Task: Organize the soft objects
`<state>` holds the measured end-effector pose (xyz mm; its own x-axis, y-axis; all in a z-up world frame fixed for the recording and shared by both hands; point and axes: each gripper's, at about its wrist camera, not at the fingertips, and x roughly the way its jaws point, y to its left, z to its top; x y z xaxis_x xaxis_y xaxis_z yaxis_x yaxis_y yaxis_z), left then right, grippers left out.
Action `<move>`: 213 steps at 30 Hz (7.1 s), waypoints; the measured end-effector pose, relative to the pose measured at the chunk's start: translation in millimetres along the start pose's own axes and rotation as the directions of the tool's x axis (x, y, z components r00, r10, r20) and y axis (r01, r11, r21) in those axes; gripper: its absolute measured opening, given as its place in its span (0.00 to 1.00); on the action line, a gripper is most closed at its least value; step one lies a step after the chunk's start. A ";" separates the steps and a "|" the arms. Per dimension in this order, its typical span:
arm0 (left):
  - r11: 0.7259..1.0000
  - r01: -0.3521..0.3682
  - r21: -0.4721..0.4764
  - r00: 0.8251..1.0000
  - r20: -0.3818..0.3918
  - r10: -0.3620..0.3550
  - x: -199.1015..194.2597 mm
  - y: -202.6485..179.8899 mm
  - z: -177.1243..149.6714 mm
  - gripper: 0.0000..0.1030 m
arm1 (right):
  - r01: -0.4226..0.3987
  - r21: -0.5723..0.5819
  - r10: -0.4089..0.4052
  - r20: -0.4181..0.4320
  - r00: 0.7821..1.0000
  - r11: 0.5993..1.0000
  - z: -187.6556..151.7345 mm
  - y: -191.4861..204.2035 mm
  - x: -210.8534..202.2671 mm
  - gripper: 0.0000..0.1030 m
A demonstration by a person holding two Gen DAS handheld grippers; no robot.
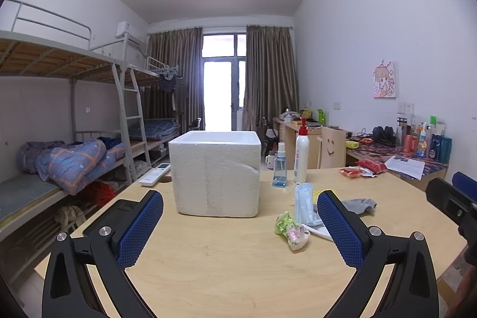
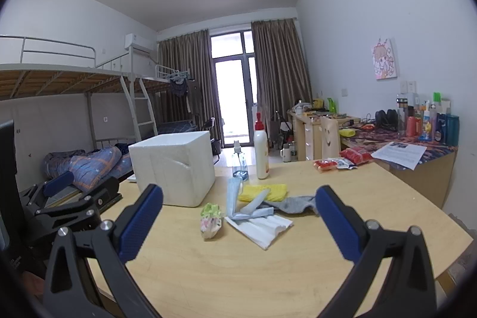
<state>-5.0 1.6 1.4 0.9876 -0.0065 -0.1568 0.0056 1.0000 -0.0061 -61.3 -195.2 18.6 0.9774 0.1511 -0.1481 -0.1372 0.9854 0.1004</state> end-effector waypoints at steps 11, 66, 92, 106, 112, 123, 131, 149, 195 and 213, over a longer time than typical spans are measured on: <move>1.000 -0.001 0.014 1.000 -0.001 0.001 -0.9 0.3 1.8 1.00 | -0.008 0.002 0.008 0.002 1.000 1.000 0.3 -1.9 2.6 1.00; 0.999 0.048 0.005 0.995 -0.083 -0.047 31.2 3.4 5.4 1.00 | -0.012 -0.048 0.009 -0.057 0.998 0.999 1.5 5.4 19.3 1.00; 0.987 0.158 0.015 0.868 -0.479 -0.132 174.6 -38.4 -9.3 1.00 | -0.020 -0.016 0.011 -0.420 0.908 1.000 -2.0 -31.7 125.5 1.00; 0.977 0.211 -0.036 0.743 -0.643 -0.184 228.1 -49.4 -35.2 0.92 | -0.015 -0.003 0.010 -0.610 0.792 1.000 -19.6 -47.2 173.3 0.99; 0.975 0.217 -0.048 0.700 -0.688 -0.190 242.6 -52.7 -44.1 0.79 | -0.019 -0.012 0.007 -0.649 0.761 1.000 -26.0 -50.5 184.8 0.93; 0.976 0.213 -0.044 0.673 -0.718 -0.179 255.7 -53.9 -57.2 0.58 | -0.036 -0.009 0.020 -0.688 0.726 0.999 -33.2 -55.7 199.8 0.82; 0.972 0.227 -0.064 0.680 -0.704 -0.206 256.6 -50.1 -55.0 0.29 | -0.037 -0.010 0.020 -0.697 0.717 0.999 -36.9 -55.6 204.0 0.82; 0.955 0.281 -0.096 0.671 -0.691 -0.267 251.3 -43.8 -52.2 0.24 | -0.065 -0.093 -0.025 -0.736 0.677 0.993 -47.7 -41.3 224.0 0.53; 0.955 0.296 -0.034 0.852 -0.442 -0.280 94.1 -22.3 0.4 0.24 | -0.045 -0.007 0.038 -0.421 0.906 0.999 10.4 -27.6 82.8 0.04; 0.967 0.256 0.009 0.914 -0.329 -0.239 23.9 -14.6 14.9 0.24 | -0.051 -0.043 0.039 -0.238 0.970 0.998 22.9 -2.8 25.1 0.04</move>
<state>20.8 -13.1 12.5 0.8493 -0.2469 -0.4666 0.2599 0.9649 -0.0374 -32.7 -196.0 37.2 0.9045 0.2040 -0.3744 -0.1937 0.9789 0.0654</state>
